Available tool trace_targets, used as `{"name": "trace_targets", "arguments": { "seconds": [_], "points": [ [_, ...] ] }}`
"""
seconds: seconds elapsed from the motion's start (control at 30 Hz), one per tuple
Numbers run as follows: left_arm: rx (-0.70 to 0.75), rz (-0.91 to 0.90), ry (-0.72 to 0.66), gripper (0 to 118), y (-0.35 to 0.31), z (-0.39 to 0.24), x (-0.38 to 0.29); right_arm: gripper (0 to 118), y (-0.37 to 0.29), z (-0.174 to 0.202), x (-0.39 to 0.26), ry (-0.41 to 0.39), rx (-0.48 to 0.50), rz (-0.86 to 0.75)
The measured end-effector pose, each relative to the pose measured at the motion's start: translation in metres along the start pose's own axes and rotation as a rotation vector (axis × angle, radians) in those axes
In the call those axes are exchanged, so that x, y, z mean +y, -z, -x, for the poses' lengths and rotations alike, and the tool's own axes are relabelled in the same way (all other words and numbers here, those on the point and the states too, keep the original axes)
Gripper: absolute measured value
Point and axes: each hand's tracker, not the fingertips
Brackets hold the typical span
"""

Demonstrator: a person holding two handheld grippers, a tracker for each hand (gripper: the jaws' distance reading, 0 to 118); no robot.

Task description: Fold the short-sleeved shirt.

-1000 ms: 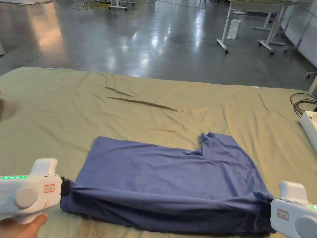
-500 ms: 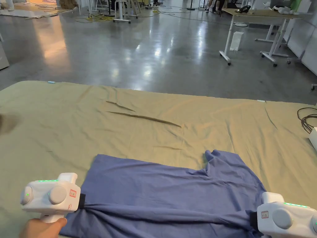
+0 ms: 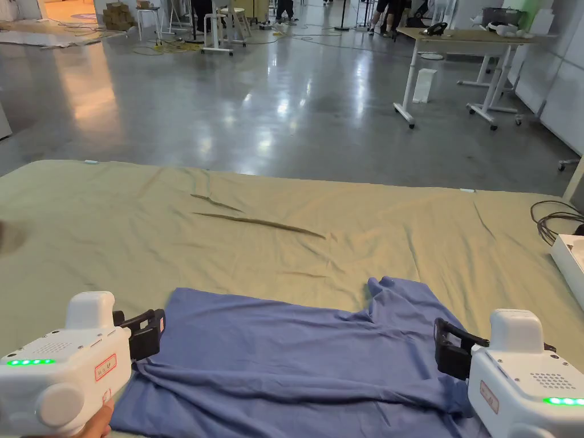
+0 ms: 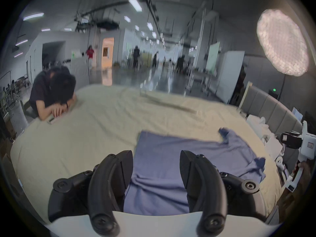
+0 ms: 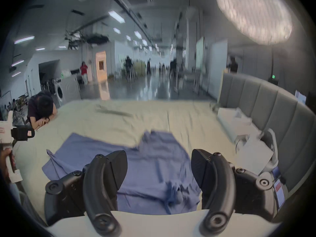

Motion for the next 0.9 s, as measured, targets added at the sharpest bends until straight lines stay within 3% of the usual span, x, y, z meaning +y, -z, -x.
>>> {"name": "trace_targets", "arguments": {
  "seconds": [0.1,0.17,0.23,0.27,0.3,0.33,0.37,0.7,0.9],
  "points": [
    [0.028,-0.130,0.026,61,-0.033,-0.019,0.007,81,-0.029,0.014,0.005,-0.002,-0.009,-0.128],
    [0.037,-0.175,0.058,60,-0.049,-0.030,0.011,67,-0.047,0.022,0.006,0.006,-0.020,-0.180],
    [0.025,-0.200,0.076,54,-0.064,-0.037,0.014,42,-0.060,0.028,0.008,0.031,-0.048,-0.216],
    [0.023,-0.211,0.081,46,-0.069,-0.041,0.014,30,-0.065,0.028,0.007,0.041,-0.049,-0.229],
    [0.018,-0.224,0.090,27,-0.075,-0.044,0.014,9,-0.070,0.029,0.007,0.052,-0.055,-0.235],
    [0.018,-0.230,0.097,8,-0.081,-0.047,0.014,0,-0.072,0.029,0.007,0.059,-0.065,-0.236],
    [0.023,-0.239,0.103,2,-0.084,-0.050,0.013,0,-0.075,0.028,0.006,0.062,-0.073,-0.246],
    [0.030,-0.210,0.126,1,-0.097,-0.052,-0.005,0,-0.088,0.023,0.009,0.038,-0.094,-0.266],
    [0.084,0.006,0.105,1,-0.073,-0.014,-0.012,0,-0.082,0.026,0.005,-0.003,-0.082,-0.246]
  ]
}}
